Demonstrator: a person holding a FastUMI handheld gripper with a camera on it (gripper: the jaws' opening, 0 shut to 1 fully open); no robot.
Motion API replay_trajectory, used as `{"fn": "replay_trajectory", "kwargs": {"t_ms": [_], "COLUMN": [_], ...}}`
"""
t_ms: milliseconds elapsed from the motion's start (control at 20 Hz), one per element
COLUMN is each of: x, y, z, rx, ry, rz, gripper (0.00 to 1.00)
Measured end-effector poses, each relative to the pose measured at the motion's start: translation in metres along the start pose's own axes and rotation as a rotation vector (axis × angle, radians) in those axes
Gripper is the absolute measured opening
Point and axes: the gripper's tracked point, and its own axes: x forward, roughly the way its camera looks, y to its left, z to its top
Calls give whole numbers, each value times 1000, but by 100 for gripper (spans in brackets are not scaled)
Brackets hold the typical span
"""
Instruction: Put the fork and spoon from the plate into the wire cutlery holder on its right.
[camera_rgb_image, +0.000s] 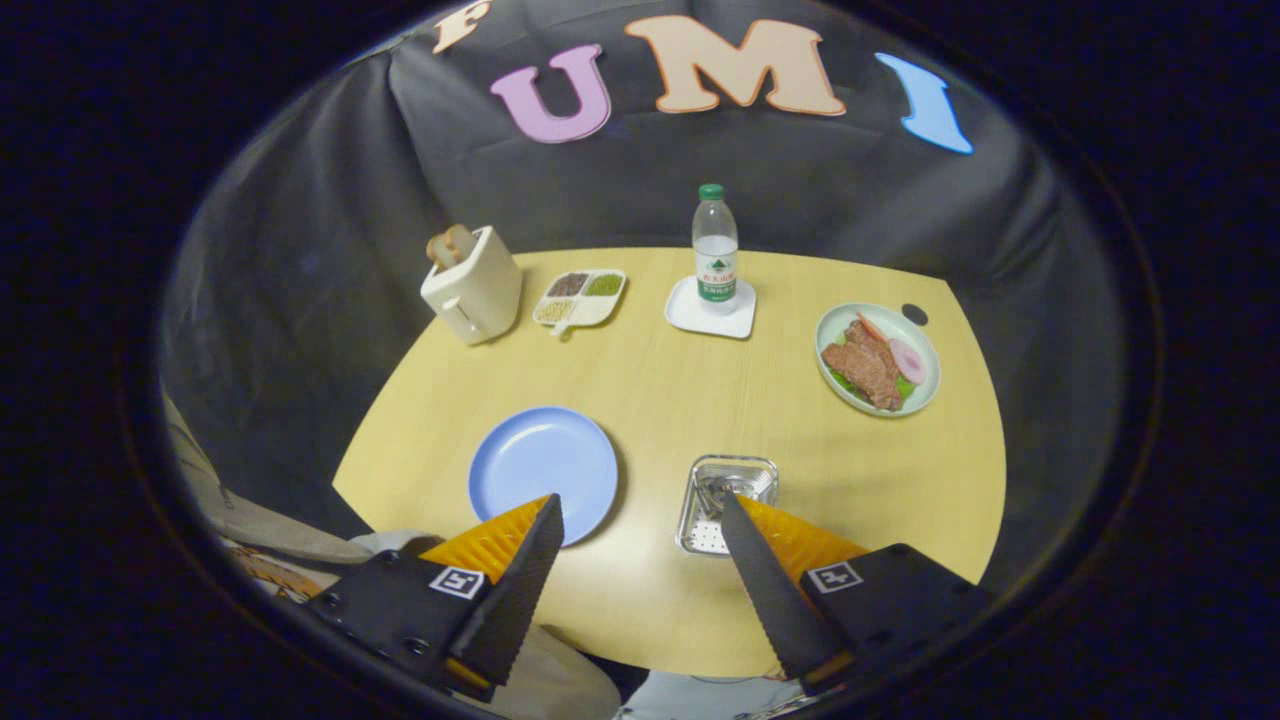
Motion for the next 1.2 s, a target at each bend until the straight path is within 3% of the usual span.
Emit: {"fn": "replay_trajectory", "kwargs": {"t_ms": [150, 350, 600, 850, 1200], "x": [-8, -30, -54, -77, -109], "y": [0, 12, 39, 49, 70], "z": [7, 34, 54, 53, 65], "rx": [20, 50, 107, 49, 13], "ry": [-84, -293, -525, -670, -845], "rz": [-42, -69, -35, -146, -242], "gripper": [100, 100, 100, 99, 99]}}
